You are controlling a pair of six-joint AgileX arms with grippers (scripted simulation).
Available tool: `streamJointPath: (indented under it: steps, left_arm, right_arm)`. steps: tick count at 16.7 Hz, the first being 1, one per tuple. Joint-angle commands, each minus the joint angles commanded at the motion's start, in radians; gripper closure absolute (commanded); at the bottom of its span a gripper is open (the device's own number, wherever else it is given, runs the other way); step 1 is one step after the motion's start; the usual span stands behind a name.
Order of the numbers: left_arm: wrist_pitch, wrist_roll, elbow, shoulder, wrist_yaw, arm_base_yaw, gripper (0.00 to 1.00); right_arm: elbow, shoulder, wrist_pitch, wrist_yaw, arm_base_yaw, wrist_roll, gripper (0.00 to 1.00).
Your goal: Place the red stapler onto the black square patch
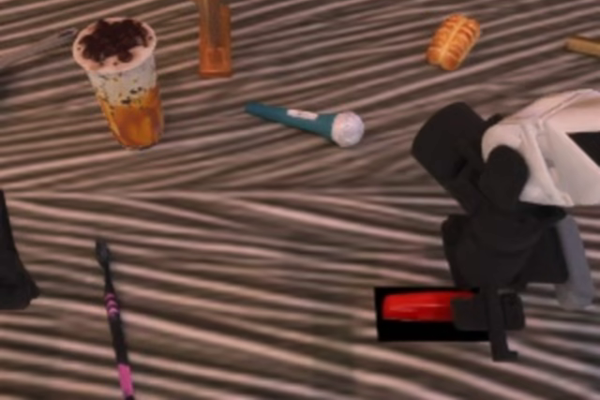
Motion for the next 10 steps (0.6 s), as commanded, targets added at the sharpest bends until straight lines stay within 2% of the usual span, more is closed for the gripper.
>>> streamJointPath:
  steps: [4,10]
  left_arm:
    - [0.000,0.000,0.000,0.000,0.000,0.000,0.00]
    - [0.000,0.000,0.000,0.000,0.000,0.000,0.00]
  right_arm:
    - [0.000,0.000,0.000,0.000,0.000,0.000,0.02]
    - [0.000,0.000,0.000,0.000,0.000,0.000,0.00]
